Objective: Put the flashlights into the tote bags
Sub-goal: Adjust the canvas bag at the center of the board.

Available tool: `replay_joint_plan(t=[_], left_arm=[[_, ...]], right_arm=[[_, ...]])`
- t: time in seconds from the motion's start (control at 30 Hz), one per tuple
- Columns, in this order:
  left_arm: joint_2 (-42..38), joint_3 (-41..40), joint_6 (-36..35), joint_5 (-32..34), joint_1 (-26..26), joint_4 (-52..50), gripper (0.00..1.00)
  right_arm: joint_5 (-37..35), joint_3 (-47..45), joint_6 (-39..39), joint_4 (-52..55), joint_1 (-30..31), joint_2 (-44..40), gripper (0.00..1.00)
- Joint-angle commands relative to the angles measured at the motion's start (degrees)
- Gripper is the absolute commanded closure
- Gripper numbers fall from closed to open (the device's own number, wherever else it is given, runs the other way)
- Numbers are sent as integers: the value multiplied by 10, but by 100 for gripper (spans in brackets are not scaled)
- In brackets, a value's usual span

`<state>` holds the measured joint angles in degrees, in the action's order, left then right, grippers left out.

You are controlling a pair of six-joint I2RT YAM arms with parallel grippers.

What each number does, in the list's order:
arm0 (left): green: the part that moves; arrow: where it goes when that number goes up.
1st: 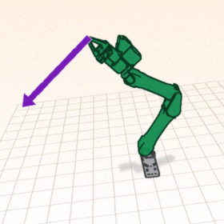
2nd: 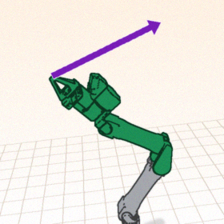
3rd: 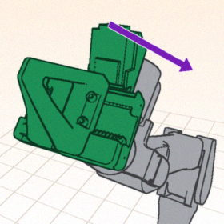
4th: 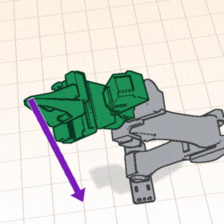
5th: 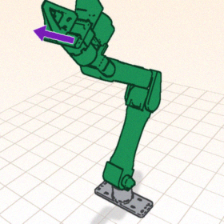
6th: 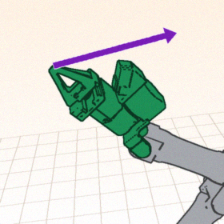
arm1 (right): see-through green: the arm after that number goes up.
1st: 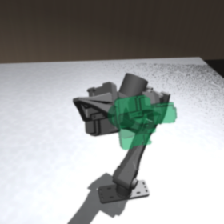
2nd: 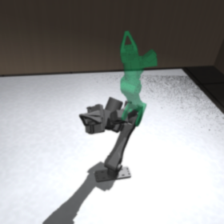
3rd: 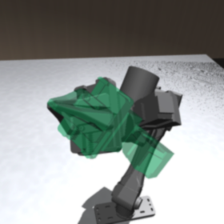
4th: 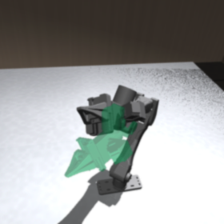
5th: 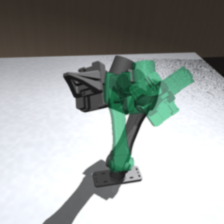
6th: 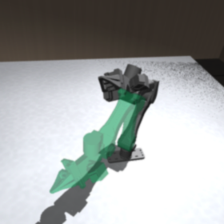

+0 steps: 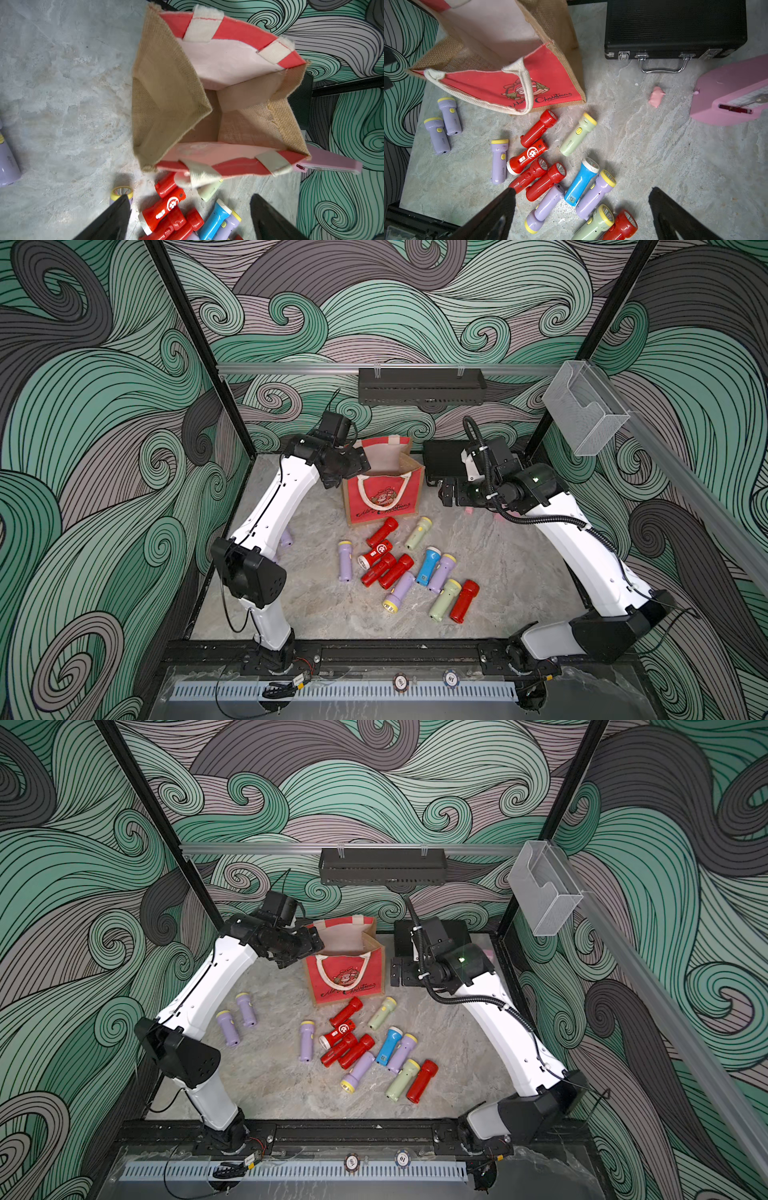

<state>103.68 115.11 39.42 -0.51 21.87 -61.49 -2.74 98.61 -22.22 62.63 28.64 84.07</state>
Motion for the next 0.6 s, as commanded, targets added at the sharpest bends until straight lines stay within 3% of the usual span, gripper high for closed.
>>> replay_joint_plan(t=[0.0, 0.4, 0.57], left_arm=[[43, 48, -26, 33, -3, -5, 10], [121, 122, -58, 89, -2, -27, 16], [88, 81, -80, 90, -3, -18, 9]], right_arm=[[14, 34, 27, 1, -5, 19, 0], [30, 79, 42, 0, -7, 48, 0], [19, 78, 41, -7, -7, 44, 0]])
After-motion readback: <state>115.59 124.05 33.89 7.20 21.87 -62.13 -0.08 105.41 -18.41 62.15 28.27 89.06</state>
